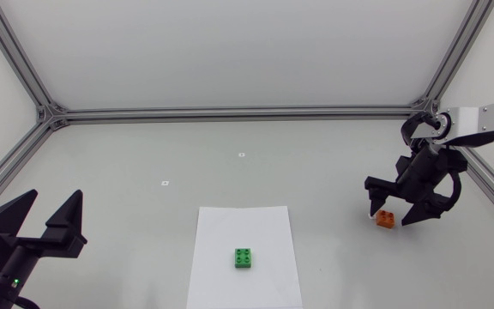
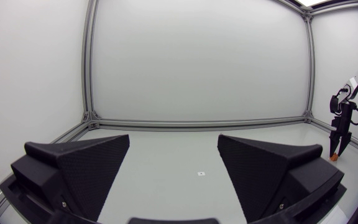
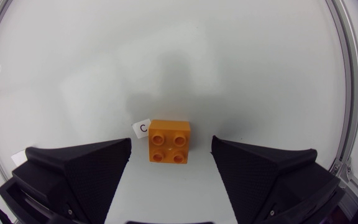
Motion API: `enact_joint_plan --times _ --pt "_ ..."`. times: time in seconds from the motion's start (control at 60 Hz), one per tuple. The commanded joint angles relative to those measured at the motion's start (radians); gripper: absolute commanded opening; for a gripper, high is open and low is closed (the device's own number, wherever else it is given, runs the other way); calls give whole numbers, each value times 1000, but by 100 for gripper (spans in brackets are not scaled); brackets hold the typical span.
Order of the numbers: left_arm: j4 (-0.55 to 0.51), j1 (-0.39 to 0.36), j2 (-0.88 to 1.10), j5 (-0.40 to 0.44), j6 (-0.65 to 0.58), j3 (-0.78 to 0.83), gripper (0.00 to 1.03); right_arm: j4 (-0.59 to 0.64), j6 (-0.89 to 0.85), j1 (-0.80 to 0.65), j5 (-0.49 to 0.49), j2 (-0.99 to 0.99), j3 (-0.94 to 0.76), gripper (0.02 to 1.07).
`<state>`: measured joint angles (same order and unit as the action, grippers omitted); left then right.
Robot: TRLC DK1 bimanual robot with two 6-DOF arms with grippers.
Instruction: Pick up the orange 2x2 brick with the right arm and stack it on top of the green 2x2 brick in the center
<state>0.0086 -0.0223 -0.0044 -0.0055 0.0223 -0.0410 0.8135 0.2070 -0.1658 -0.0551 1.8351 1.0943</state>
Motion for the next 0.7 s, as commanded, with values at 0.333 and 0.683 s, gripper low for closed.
enact_joint_plan --times 0.333,0.683 --pt "-15 2 -8 4 -13 41 99 -20 26 6 3 30 -11 87" --pt "-15 2 -8 4 -13 41 99 -22 28 18 3 26 -20 79"
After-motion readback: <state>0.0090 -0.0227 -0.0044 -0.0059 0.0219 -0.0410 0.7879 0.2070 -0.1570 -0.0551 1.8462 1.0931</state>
